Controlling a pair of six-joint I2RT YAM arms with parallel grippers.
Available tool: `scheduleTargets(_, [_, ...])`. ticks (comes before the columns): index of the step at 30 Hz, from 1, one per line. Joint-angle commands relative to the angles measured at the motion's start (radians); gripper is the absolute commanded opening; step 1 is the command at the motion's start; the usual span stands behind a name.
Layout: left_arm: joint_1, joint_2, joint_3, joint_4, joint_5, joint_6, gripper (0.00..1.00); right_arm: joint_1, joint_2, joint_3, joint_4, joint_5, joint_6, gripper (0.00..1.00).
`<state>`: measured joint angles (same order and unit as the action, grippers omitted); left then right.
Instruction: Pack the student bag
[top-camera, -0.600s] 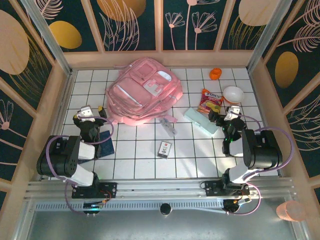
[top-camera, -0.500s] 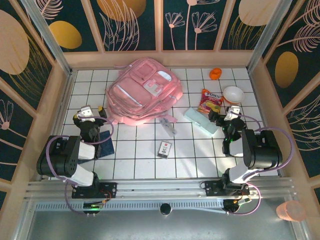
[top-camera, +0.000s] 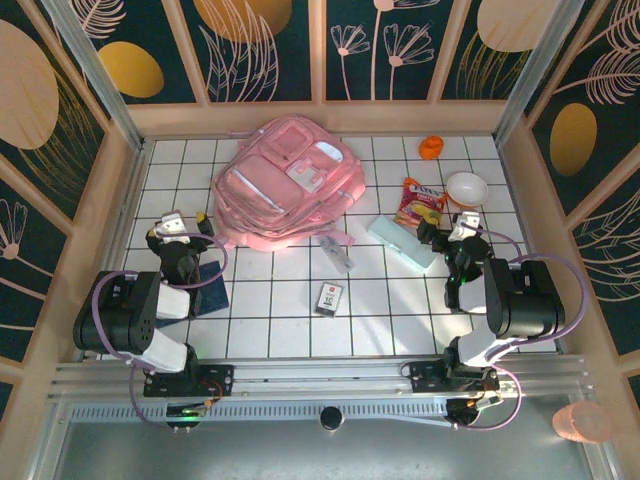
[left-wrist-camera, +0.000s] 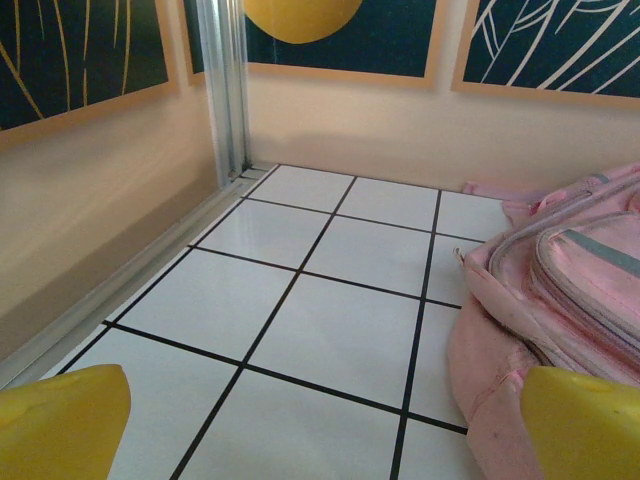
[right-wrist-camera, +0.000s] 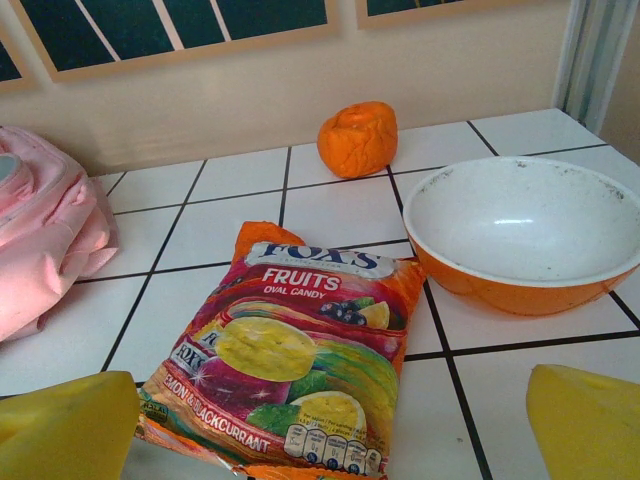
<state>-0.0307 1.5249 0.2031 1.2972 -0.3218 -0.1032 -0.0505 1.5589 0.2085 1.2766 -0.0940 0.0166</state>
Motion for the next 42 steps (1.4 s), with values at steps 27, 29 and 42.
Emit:
scheduleTargets(27, [0.005,-0.096,0.044,-0.108,0.015,-0.012,0.94,0.000,-0.143,0.061,-0.149,-0.033,-0.016,0.99])
scheduleTargets(29, [0.005,-0.172,0.105,-0.278,0.000,-0.020,0.89,0.000,-0.259,0.135,-0.378,-0.046,0.026,0.99])
scheduleTargets(42, [0.005,-0.188,0.611,-1.093,0.334,-0.203,0.68,0.011,-0.381,0.633,-1.186,-0.263,0.429,0.99])
